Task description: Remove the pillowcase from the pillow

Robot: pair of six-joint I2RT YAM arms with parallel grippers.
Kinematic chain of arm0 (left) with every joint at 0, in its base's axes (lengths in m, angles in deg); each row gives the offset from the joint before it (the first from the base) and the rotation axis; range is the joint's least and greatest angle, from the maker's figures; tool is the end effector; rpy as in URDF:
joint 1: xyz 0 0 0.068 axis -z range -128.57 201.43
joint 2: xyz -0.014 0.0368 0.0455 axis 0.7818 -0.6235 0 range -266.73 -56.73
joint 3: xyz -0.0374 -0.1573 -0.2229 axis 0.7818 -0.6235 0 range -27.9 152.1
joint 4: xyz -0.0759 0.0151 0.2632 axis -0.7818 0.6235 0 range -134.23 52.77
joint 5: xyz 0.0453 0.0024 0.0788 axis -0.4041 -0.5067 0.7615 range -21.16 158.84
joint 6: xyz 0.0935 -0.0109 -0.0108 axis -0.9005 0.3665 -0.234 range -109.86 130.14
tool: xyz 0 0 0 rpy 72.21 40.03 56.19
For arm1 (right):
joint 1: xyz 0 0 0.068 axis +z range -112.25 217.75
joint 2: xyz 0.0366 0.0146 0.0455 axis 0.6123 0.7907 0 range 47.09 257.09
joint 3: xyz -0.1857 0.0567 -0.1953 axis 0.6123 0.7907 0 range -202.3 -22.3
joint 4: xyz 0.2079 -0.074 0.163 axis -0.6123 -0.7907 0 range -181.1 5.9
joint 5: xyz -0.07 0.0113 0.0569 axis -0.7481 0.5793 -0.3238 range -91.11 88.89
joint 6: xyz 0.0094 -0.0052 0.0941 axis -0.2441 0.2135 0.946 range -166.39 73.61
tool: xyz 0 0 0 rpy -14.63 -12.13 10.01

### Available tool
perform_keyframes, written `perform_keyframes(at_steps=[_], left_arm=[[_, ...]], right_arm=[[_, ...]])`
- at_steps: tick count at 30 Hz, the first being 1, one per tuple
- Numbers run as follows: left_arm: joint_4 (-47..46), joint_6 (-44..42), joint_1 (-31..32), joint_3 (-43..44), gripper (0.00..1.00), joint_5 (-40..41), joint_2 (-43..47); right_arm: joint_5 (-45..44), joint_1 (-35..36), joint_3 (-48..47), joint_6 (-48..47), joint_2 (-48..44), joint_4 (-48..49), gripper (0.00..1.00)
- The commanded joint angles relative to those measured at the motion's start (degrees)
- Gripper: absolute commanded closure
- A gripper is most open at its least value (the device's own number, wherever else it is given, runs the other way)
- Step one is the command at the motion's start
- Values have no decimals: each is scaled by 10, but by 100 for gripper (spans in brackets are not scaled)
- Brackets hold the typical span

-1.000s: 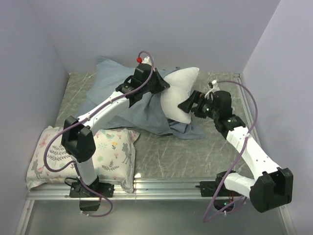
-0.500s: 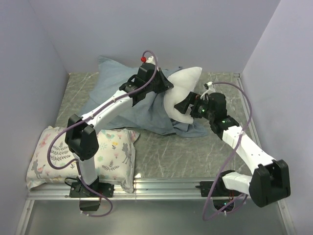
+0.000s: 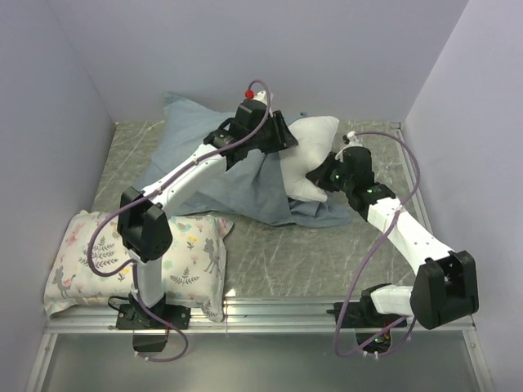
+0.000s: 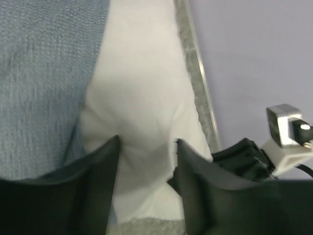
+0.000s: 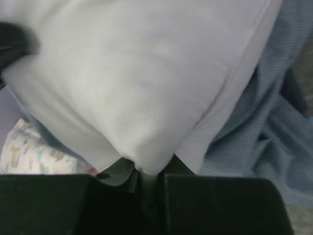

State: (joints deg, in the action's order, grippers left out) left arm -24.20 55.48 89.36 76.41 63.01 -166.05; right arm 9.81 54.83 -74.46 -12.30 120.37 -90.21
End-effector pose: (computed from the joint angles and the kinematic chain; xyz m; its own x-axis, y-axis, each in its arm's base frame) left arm 0.4012 -0.3239 0.3349 -0.7212 -0.3350 -0.6063 0.2435 0.6968 -0.6746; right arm 0.3268 0.1173 0.2593 -0.6140 0.3870 -0.6879 -0.1270 0.8117 0.5700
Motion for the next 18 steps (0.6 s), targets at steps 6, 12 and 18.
perform_keyframes(at_steps=[6,12,18], left_arm=[[69,-81,-76,-32,22,76,145],[106,-104,-169,-146,15,202,218],[89,-114,-257,-224,11,165,220]], right_arm=[[-96,-73,-29,-25,-20,-29,100],[-88,-90,-43,-23,-5,-29,100],[-66,-93,-55,-18,6,-22,100]])
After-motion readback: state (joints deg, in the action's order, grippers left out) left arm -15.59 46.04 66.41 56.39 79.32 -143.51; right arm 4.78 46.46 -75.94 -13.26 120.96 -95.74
